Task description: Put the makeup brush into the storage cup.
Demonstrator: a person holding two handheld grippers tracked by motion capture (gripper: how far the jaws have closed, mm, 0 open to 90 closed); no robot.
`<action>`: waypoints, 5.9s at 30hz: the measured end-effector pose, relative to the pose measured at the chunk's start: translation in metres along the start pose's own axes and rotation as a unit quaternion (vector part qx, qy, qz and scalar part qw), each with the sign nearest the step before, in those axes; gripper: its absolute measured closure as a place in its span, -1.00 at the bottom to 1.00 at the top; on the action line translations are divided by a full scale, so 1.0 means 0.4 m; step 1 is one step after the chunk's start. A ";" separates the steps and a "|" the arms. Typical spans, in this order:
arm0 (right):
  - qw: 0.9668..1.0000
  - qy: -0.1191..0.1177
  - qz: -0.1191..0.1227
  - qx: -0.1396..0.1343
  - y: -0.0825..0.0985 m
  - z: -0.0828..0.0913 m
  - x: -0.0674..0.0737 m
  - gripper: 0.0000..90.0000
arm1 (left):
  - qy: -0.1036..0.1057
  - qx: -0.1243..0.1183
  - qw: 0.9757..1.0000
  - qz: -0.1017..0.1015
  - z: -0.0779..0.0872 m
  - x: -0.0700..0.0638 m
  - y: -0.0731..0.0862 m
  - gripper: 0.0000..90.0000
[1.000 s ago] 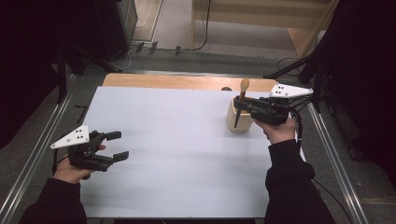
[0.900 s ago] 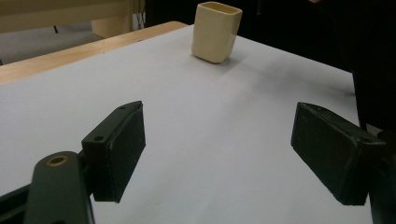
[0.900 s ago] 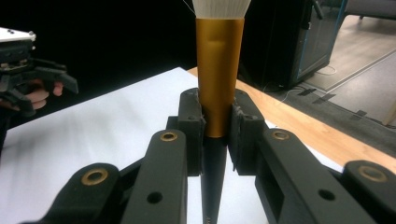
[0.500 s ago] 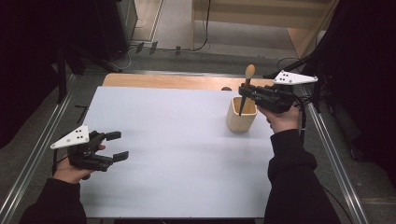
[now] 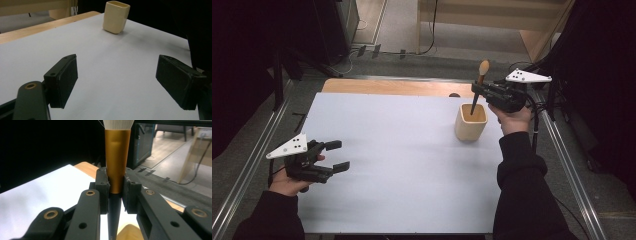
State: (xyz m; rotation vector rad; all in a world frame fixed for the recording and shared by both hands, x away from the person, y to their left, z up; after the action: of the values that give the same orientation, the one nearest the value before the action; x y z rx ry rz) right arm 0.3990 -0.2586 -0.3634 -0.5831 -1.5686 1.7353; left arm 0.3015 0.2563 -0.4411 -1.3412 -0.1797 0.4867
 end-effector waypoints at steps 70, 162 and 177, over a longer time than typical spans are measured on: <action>0.997 0.058 -0.040 0.019 0.180 -0.034 -0.043 0.74 | -0.005 0.001 1.000 0.004 0.011 0.009 0.003 -0.59; 0.997 -0.083 -0.002 0.006 0.273 0.095 0.181 -0.83 | -0.011 0.012 1.000 0.007 0.009 0.019 0.014 -0.96; 0.995 -0.096 0.020 0.000 0.291 0.132 0.209 -0.83 | -0.018 0.004 1.000 0.004 0.028 0.013 0.021 -0.96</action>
State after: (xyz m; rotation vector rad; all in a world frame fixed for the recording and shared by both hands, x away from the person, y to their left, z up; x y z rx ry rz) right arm 0.2824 -0.2307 -0.4582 -0.4607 -1.6995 1.8667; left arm 0.2998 0.2698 -0.4472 -1.3260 -0.2007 0.5177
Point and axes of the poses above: each handheld gripper's, and its own axes: z roughly backward along the jaws, y roughly out of its underside, x roughly to its left, the point moved 3 cm from there along -z, roughly forward along the jaws, and after that the axes turned 8 degrees about -x, right-handed, at the moved point
